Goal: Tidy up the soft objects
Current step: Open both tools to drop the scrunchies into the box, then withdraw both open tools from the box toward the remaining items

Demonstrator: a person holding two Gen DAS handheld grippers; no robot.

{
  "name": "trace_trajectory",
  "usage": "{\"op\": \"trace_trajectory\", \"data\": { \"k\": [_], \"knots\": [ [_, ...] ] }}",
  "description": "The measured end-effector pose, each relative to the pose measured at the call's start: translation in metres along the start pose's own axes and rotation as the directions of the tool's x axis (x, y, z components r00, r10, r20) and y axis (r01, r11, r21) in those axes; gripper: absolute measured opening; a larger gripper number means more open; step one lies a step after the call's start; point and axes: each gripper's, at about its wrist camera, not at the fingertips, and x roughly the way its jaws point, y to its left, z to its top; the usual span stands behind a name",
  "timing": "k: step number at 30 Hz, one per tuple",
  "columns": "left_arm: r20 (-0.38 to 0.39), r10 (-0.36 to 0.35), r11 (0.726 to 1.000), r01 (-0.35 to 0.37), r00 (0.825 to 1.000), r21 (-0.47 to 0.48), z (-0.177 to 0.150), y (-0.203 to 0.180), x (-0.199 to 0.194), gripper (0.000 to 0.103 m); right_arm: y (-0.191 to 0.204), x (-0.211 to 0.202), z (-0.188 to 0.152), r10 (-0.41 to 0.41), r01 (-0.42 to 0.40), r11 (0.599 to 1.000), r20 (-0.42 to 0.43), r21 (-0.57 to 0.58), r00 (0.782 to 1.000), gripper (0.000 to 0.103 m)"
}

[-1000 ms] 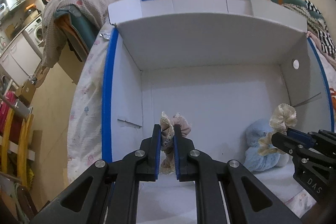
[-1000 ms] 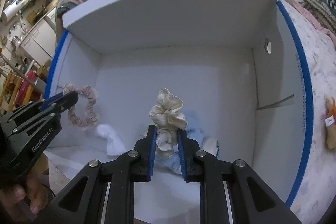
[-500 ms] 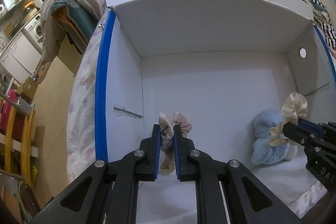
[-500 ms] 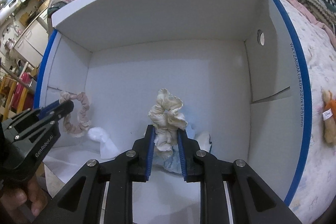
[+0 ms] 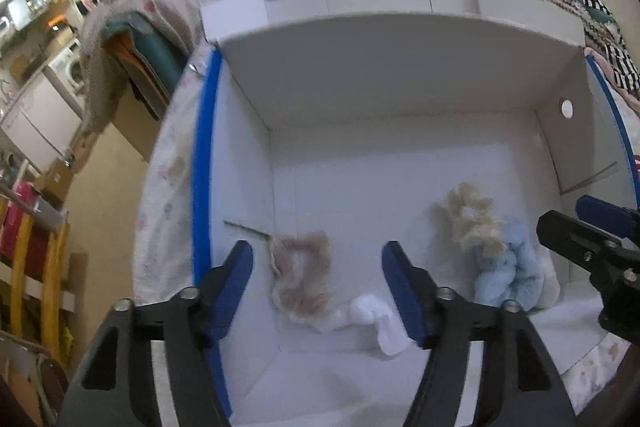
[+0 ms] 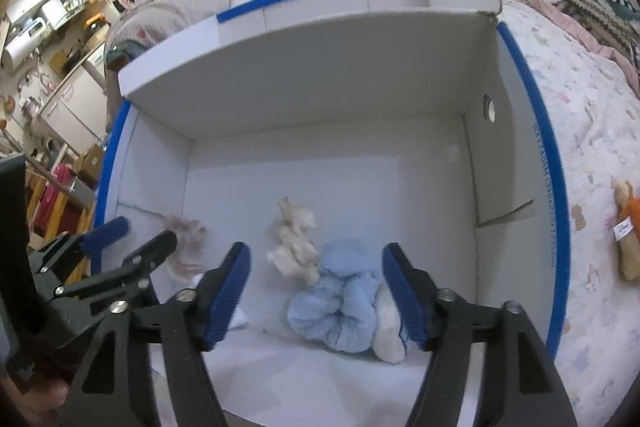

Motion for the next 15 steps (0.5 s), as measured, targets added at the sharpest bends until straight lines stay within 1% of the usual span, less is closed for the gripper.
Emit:
{"op": "trace_trajectory", "data": {
  "k": [2,4,9,15],
  "knots": [
    [0.011,-0.011,1.000,0.011,1.000,-0.009,0.002,0.001,-0.004,0.065,-0.003,-0.005,0.002,0.003,-0.004,1.000,0.023,0.012,1.000,0.088],
    [0.018,-0.006,1.000,0.006,1.000,-0.012,0.002,0.002,-0.005,0.065,-0.003,-0.010,0.004,0.006,-0.007,1.000,0.051,0.020,0.999,0.103],
    [0.026,-0.001,1.000,0.001,1.000,-0.015,0.003,0.003,-0.007,0.065,-0.003,-0.020,0.006,0.018,-0.019,1.000,0.111,0.012,0.994,0.103],
    [0.019,-0.013,1.000,0.013,1.000,-0.022,0.003,0.004,-0.008,0.065,-0.003,-0.018,0.006,0.009,-0.010,1.000,0.103,0.009,0.995,0.103]
  ]
}}
